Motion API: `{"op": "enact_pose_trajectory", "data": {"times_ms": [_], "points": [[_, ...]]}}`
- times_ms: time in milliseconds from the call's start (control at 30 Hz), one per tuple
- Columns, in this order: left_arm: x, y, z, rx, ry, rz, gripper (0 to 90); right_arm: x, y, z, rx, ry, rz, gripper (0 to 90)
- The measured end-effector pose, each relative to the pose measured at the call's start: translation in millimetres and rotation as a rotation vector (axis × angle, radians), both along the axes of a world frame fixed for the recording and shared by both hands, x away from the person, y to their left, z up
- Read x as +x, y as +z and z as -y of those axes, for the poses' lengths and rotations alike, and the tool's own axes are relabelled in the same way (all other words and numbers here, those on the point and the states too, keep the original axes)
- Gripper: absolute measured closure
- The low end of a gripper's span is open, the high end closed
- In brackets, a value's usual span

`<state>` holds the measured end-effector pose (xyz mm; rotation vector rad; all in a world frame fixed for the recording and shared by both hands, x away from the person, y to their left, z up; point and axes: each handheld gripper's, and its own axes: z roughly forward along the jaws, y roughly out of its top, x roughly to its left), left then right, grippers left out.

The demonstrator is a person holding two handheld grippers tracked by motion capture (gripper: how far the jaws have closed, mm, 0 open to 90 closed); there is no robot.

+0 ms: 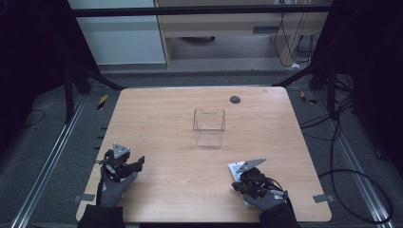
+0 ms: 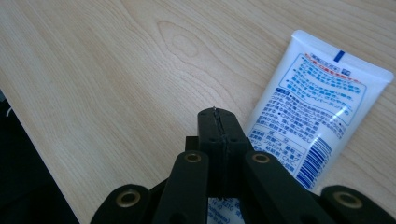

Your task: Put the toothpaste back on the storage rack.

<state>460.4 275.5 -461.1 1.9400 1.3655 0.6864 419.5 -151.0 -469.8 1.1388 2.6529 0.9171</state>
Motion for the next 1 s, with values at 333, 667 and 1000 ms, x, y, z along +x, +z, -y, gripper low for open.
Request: {"op": "enact_pose_trajectory", "data": {"times_ms": [333, 667, 1000], "points": [[0.8, -0.9, 0.1, 0.001, 0.000, -0.004, 36.7, -1.9, 5.0, 2.9, 0.018, -0.011, 0.006, 89.8], [0.3, -0.4, 0.3, 0.002, -0.001, -0.003, 36.8, -6.5, -0.8, 2.8, -0.027, 0.010, -0.032, 90.0], [0.4, -0.4, 0.4, -0.001, 0.002, -0.002, 36.6, -6.6, 1.3, 12.8, -0.016, -0.004, -0.037, 89.9]]}}
